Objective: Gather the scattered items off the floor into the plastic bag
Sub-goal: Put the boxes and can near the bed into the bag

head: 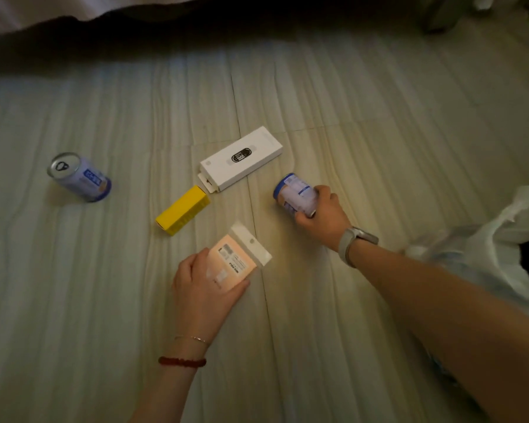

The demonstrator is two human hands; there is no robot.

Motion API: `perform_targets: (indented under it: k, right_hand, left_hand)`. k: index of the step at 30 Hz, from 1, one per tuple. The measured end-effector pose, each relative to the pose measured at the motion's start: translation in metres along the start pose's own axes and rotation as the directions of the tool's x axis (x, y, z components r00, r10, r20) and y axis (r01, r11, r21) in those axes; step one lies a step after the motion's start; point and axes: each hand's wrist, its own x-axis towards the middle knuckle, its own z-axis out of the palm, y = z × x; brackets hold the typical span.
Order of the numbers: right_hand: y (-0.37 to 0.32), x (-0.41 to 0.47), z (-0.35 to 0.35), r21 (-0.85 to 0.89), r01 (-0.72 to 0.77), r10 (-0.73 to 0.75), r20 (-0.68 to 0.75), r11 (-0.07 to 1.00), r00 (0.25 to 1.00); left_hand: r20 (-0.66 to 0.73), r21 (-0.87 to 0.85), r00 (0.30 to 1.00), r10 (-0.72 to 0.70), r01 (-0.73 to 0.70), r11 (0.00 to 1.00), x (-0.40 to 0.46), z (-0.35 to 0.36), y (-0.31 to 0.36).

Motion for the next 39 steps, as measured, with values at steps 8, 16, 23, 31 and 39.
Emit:
perform_targets:
  k: [8,16,23,31,39]
  right_hand:
    - [0.013,-0.1,-0.084,0.058,0.289,-0.285,-0.072,0.955,0.956]
    - [0.026,-0.171,-0.225,0.158,0.418,-0.337,-0.375,0.895,0.864]
    - [0.103,-0.212,-0.302,0.105,0.259,-0.149,-0.591,0.96,0.793]
    - [0.157,-0.223,-0.257,-0.088,0.036,-0.061,-0.305,0.996,0.951]
    - [0.15,-0.201,-0.242,-0.379,0.154,-0.248,-0.213,0.913,0.945]
  left_hand:
    - [-0.227,-0.153,0.971,0.074,-0.111,0.982,-0.003,-0.014,0.086]
    - [-0.256,-0.43,0.943,0.213,-0.309,0.848,-0.031,-0.035,0.198]
    - [-0.169,-0.428,0.877,0.449,-0.476,0.769,-0.081,-0.012,0.27]
    - [-0.114,-0.289,0.826,0.552,-0.559,0.777,-0.111,0.021,0.276]
    - [-0.055,-0.193,0.824,0.564,-0.563,0.803,-0.117,0.03,0.262]
